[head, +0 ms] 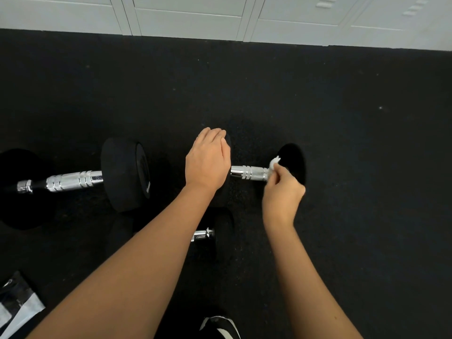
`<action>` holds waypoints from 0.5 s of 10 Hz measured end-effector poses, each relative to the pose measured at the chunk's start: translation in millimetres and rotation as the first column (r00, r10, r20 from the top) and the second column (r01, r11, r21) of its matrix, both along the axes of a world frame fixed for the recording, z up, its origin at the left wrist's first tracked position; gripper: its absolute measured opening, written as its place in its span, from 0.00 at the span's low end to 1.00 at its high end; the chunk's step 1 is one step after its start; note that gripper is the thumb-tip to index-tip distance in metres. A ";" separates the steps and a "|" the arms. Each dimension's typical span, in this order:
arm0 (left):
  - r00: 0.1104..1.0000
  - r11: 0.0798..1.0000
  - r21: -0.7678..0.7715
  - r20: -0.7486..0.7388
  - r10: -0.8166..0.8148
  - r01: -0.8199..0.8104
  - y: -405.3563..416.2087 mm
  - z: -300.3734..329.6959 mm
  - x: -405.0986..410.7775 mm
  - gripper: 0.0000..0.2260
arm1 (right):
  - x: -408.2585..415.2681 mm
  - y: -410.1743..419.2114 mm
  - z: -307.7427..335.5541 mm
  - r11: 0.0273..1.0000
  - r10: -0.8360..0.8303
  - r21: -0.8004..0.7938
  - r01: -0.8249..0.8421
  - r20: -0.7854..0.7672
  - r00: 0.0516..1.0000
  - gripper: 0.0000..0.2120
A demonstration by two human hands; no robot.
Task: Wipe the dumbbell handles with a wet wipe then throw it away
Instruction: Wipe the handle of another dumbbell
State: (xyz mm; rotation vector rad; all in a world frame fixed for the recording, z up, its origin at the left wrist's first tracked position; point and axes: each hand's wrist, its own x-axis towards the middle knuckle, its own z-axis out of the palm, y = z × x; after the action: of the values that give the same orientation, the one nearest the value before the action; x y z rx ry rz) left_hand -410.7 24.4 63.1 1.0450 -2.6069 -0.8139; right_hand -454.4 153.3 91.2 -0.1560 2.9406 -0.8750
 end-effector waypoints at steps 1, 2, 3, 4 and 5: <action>1.000 1.000 -0.003 -0.006 -0.002 0.002 -0.5 0.1 0.0 0.18 | -9.6 14.8 -20.3 0.969 0.190 0.164 -0.183 -0.030 0.981 0.09; 1.000 1.000 -0.006 -0.008 -0.004 0.004 -0.5 -0.4 -0.1 0.18 | -9.8 22.4 -38.9 0.909 0.310 0.289 -0.300 0.013 0.951 0.12; 1.000 1.000 -0.001 -0.008 0.000 0.000 -1.0 -0.7 -0.4 0.18 | -19.2 18.4 -45.5 0.878 0.364 0.324 -0.351 0.023 0.931 0.17; 1.000 1.000 -0.011 0.000 -0.003 0.003 -0.5 -0.8 -0.6 0.18 | -25.2 -2.8 -41.4 0.817 0.460 0.352 -0.456 0.078 0.885 0.16; 1.000 1.000 -0.013 0.001 -0.002 0.002 -0.1 -0.1 -0.2 0.18 | -12.5 -20.9 -39.0 0.802 0.520 0.307 -0.513 0.063 0.852 0.15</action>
State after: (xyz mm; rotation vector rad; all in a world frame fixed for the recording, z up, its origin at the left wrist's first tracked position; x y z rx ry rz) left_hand -410.8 24.3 62.9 1.0395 -2.6108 -0.7966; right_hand -466.9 132.5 52.3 -0.9019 2.7662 -0.3200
